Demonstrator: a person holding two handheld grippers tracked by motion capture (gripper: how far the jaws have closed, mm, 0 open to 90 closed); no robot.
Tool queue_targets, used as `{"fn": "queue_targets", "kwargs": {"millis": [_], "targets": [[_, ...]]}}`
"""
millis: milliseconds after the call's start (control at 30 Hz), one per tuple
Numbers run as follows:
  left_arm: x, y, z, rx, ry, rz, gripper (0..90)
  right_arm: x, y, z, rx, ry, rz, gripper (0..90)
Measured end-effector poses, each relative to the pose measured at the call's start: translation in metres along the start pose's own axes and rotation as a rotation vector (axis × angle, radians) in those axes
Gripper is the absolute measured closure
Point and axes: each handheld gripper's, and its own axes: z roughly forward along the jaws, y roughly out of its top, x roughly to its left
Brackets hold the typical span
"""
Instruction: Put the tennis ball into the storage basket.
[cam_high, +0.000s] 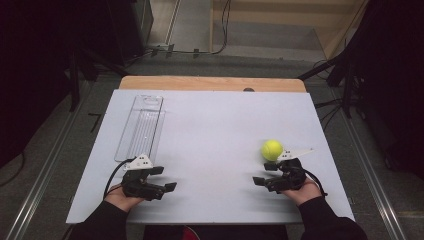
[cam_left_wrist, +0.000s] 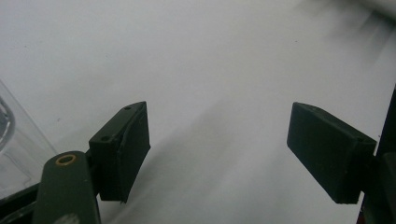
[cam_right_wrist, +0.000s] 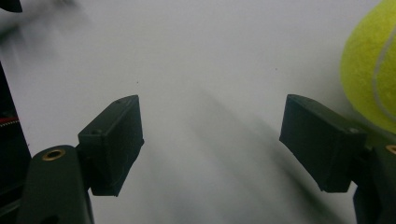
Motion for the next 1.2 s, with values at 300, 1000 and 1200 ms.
{"fn": "queue_targets", "kwargs": {"millis": [300,1000,1200], "targets": [[0.0005,0.0008,0.0006,0.007,0.003,-0.018,22.0,0.0001,-0.0005,0.0007,0.005,0.001,-0.004,18.5],[-0.0024,0.0018,0.0,0.004,-0.003,0.001,22.0,0.0025,0.0016,0.0018,-0.003,0.019,-0.027,8.8],[-0.0016,0.0015,0.0003,0.003,-0.001,-0.003,22.0,0.0022,0.0017,0.0026,0.0,-0.005,-0.02,9.2]]}}
